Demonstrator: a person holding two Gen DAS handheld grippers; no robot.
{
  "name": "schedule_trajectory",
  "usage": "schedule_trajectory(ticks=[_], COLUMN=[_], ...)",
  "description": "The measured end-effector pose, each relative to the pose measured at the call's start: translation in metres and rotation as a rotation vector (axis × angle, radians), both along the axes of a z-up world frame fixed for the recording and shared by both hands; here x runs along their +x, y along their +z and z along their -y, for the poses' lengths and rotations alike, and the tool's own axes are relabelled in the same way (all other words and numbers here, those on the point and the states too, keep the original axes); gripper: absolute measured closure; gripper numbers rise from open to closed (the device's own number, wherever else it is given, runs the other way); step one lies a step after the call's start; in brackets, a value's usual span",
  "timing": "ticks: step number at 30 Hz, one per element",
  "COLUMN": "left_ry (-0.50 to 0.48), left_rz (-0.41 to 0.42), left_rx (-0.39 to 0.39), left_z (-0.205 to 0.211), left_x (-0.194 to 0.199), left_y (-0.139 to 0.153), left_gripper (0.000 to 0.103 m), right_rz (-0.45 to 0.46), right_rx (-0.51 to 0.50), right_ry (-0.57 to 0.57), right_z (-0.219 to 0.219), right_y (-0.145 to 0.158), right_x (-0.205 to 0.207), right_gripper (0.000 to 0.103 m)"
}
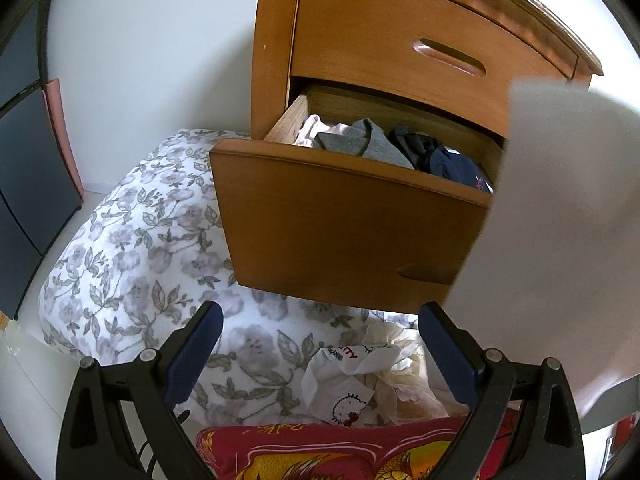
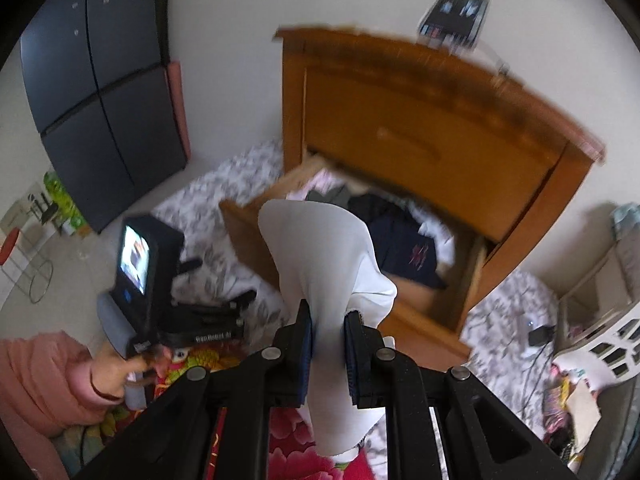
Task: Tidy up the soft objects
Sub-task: 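Lower the white cloth toward the bed beside the red pillow with the right tool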
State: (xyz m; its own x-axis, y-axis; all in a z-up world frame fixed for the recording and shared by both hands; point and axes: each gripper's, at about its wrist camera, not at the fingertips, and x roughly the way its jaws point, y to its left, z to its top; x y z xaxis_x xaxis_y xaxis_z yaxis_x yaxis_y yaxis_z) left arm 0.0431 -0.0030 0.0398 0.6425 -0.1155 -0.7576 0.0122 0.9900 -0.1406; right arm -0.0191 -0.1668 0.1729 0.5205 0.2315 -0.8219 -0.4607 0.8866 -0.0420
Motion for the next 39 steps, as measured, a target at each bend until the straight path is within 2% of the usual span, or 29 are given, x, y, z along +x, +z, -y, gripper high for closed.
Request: schedule_trajectory(ticks=[9, 23, 24, 27, 29, 33, 39], left_ry=[0.004, 0.005, 0.005, 0.004, 0.004, 0.004, 0.004], left_rz=[-0.003, -0.007, -0.007, -0.008, -0.008, -0.009, -0.01], left_rx=[-0.005, -0.011, -0.011, -0.011, -0.011, -0.009, -0.009], left_z=[0.0, -0.001, -0.001, -0.001, -0.001, -0.001, -0.001], left_x=[0.001, 0.002, 0.002, 0.002, 0.002, 0.001, 0.002], left_y=[-0.002, -0.003, -0.003, -0.002, -0.002, -0.003, -0.003], left_gripper=[0.005, 0.005, 0.005, 0.005, 0.005, 0.005, 0.005], right_rz=[-0.109, -0.277, -0.281, -0.306, -0.303, -0.303, -0.287], right_rx=[-0.02, -0.062, -0.061, -0.051, -0.063, -0.062, -0.038], right_ry=[0.004, -0.006, -0.01, -0.024, -0.031, -0.052, -0.105], right_z=[-0.006, -0.019, -0.019, -0.014, -0.013, -0.009, 0.001], right_y=[-0.067, -0.147, -0.149, -0.153, -0.153, -0.149, -0.144], right_x=[0.016, 0.034, 0.034, 0.038, 0.039, 0.038, 0.04], right_gripper=[0.087, 0.084, 0.083, 0.071, 0.07, 0.051, 0.05])
